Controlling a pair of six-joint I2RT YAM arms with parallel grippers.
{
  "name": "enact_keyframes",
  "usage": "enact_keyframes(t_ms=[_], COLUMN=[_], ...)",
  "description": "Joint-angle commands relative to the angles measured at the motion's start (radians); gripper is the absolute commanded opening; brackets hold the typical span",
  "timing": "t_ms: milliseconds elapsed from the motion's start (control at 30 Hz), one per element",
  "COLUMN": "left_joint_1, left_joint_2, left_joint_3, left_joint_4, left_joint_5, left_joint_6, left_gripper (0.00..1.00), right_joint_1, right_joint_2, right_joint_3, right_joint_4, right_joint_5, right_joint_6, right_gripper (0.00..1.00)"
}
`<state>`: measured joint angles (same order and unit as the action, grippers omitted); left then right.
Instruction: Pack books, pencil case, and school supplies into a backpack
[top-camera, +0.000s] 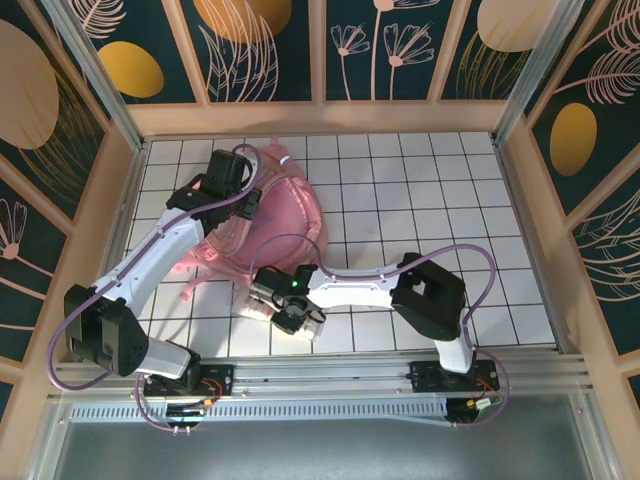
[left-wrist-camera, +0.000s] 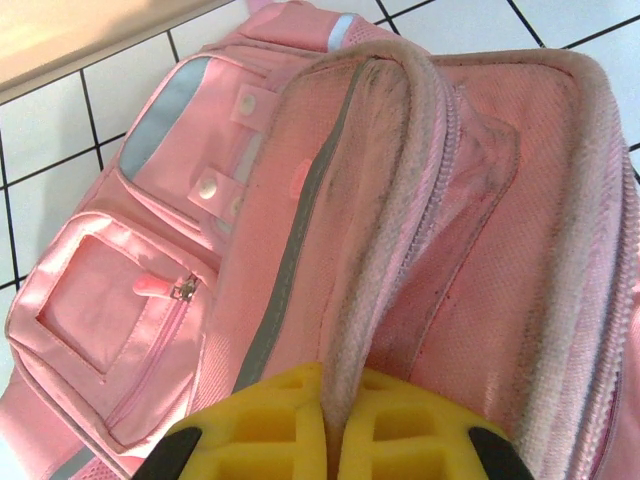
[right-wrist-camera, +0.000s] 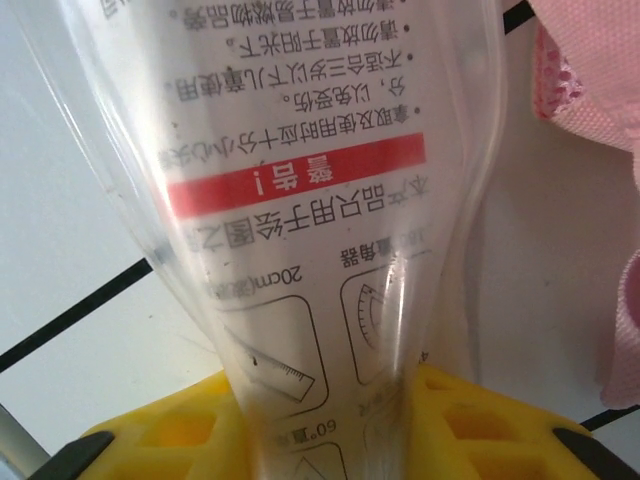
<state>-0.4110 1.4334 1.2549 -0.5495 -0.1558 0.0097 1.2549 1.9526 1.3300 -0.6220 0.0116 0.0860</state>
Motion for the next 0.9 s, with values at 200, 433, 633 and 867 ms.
enact_keyframes(t_ms=[200,433,633,867], left_joint_1=[0.019,0.019,0.019,0.018], left_joint_2=[-0.05,-0.062,-0.056,-0.027], left_joint_3=[0.004,0.012,0.06,0.105], left_joint_4=[-0.019,-0.043,-0.077,-0.098], left_joint_5=[-0.039,-0.054,-0.043,-0.004], left_joint_6=[-0.038,-0.03,-0.009,0.005], left_gripper=[0.0,0.0,0.0,0.0], right_joint_1=[-0.035,-0.003,0.002,0.008], right_joint_2=[-0.097,-0.217,-0.363,-0.557], right_joint_3=[-0.123,-0.132,-0.15,-0.184], right_joint_4=[-0.02,-0.021,-0.072,-0.131], right_joint_5=[-0.032,-0.116,-0.143,-0.168], right_joint_6=[0.045,0.034,0.122,0.21], right_gripper=[0.06,0.02,0.02,0.0])
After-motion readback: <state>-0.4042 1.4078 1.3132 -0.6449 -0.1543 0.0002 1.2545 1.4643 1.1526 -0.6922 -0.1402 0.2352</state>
